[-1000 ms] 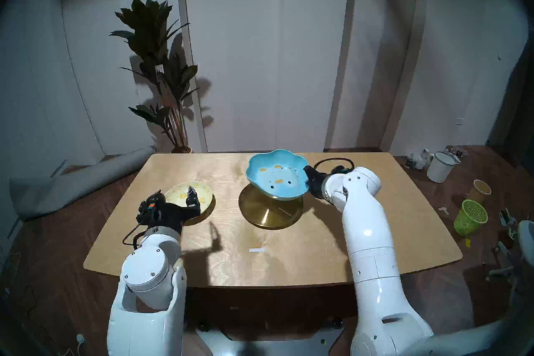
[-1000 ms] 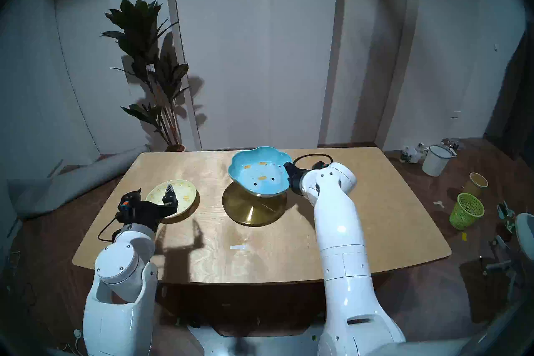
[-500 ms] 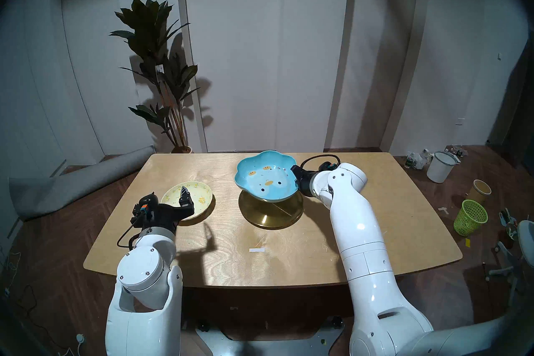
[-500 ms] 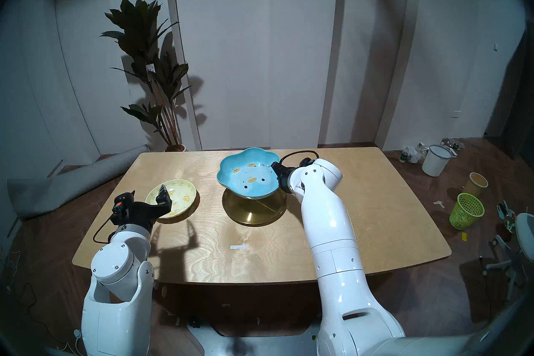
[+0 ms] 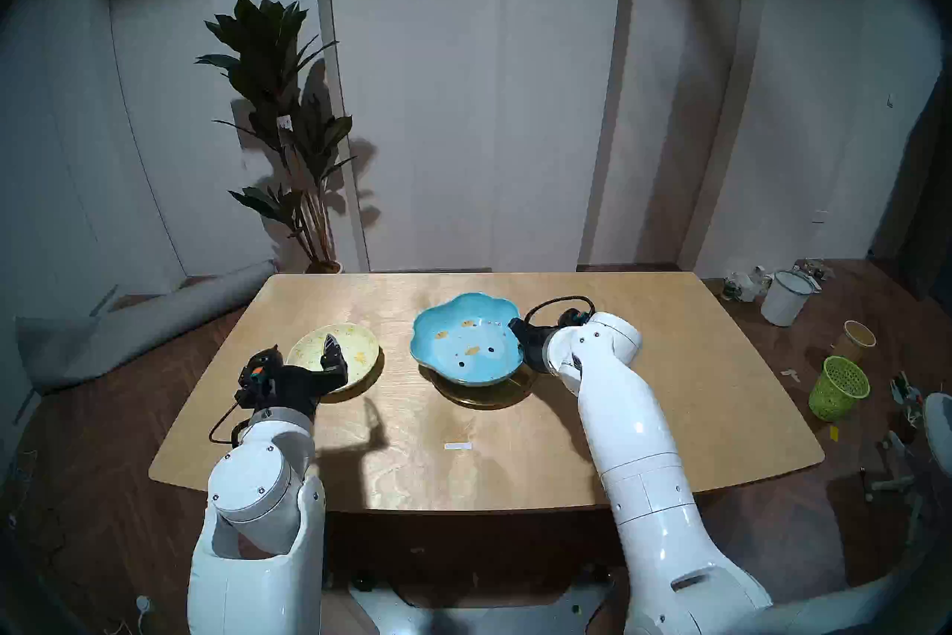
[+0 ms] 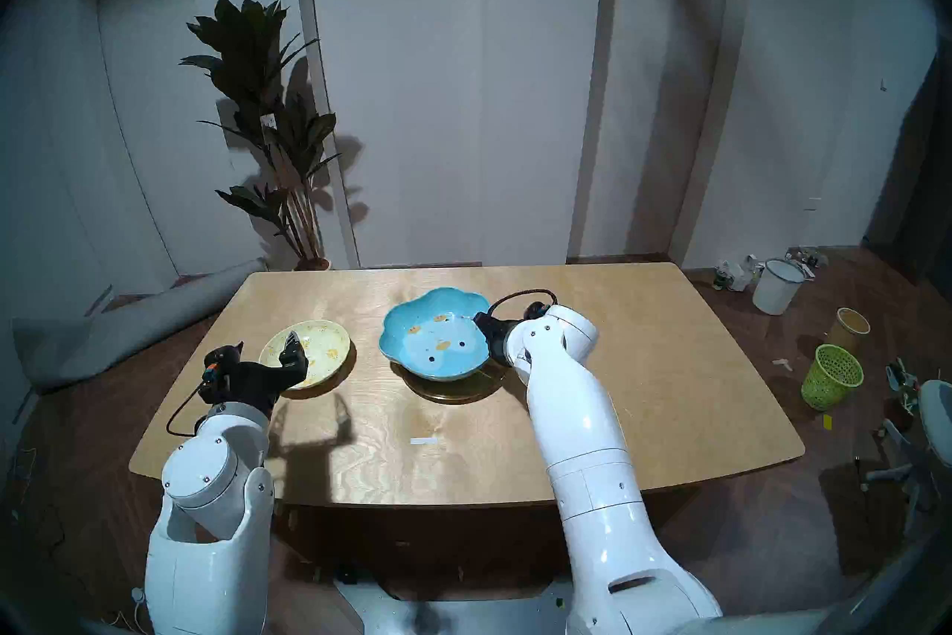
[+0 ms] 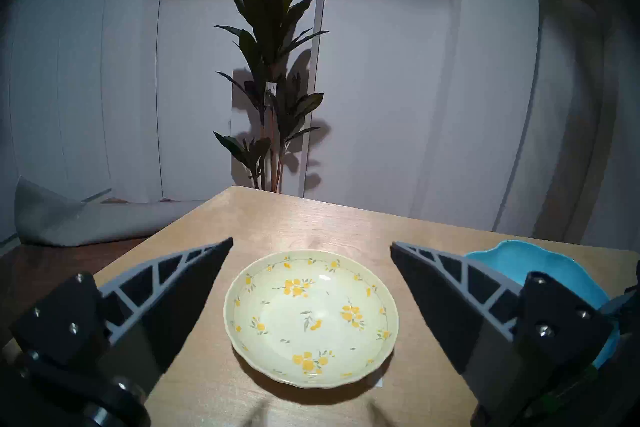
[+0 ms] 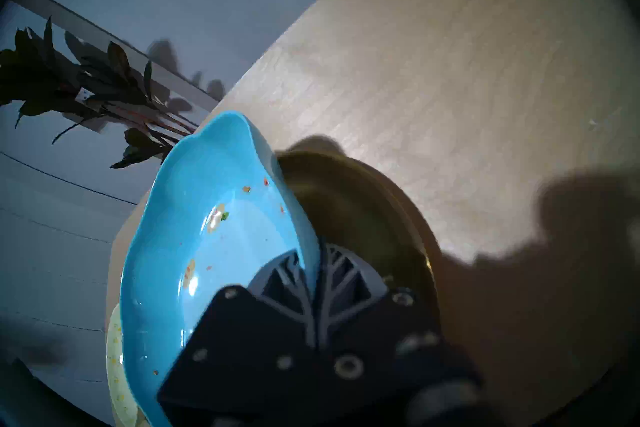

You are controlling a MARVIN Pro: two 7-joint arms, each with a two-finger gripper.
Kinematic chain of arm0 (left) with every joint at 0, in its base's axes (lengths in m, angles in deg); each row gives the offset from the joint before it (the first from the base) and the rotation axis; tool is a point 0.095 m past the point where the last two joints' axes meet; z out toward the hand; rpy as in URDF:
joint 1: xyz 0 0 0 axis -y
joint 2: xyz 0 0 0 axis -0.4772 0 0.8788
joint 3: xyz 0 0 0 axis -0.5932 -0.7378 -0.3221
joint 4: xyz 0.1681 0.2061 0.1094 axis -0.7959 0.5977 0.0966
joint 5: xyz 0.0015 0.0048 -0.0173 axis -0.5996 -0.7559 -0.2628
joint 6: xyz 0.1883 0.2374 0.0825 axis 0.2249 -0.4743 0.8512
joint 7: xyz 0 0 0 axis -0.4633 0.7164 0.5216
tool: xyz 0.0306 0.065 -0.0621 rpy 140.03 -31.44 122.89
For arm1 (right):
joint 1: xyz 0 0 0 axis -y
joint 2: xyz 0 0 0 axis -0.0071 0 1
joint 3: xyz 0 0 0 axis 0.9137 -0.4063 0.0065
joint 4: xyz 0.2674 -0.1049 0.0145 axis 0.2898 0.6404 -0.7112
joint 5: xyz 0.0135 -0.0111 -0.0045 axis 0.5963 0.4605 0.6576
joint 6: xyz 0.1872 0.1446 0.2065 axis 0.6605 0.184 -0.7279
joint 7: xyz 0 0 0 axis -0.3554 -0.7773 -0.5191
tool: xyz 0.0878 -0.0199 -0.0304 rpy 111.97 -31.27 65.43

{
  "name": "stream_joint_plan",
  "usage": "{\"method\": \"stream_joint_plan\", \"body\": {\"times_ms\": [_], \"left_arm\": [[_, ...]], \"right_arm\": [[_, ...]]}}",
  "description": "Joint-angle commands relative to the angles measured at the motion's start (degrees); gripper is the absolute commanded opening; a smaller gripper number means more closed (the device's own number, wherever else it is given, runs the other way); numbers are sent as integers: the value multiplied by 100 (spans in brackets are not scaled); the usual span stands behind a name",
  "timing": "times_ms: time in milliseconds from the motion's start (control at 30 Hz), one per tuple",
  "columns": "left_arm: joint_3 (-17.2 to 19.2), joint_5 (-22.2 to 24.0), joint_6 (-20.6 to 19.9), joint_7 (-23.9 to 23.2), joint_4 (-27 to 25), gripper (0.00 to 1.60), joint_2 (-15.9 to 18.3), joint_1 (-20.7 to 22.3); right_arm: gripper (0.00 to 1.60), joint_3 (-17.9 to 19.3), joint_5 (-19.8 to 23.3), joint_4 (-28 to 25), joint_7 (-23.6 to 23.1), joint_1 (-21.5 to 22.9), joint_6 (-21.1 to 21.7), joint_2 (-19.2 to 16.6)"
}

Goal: Stack the plates into one stack

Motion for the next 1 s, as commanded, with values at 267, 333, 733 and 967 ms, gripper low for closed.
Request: {"method": "stream_joint_plan", "body": {"times_ms": [267, 333, 733, 967], "left_arm": [[-6, -56, 73, -14, -157, 160, 17, -22], [-18, -64, 71, -19, -157, 160, 16, -18], [-140, -146, 36, -36, -124, 160, 13, 17], [-175, -163, 29, -52, -116, 160, 18, 22]], "right_arm": [[0, 47, -3, -278, -77, -63, -38, -11], [0, 41, 9, -425, -45, -154, 44, -28], [0, 104, 65, -724, 51, -471, 109, -130], [0, 137, 22, -704, 2, -484, -10, -148]]}}
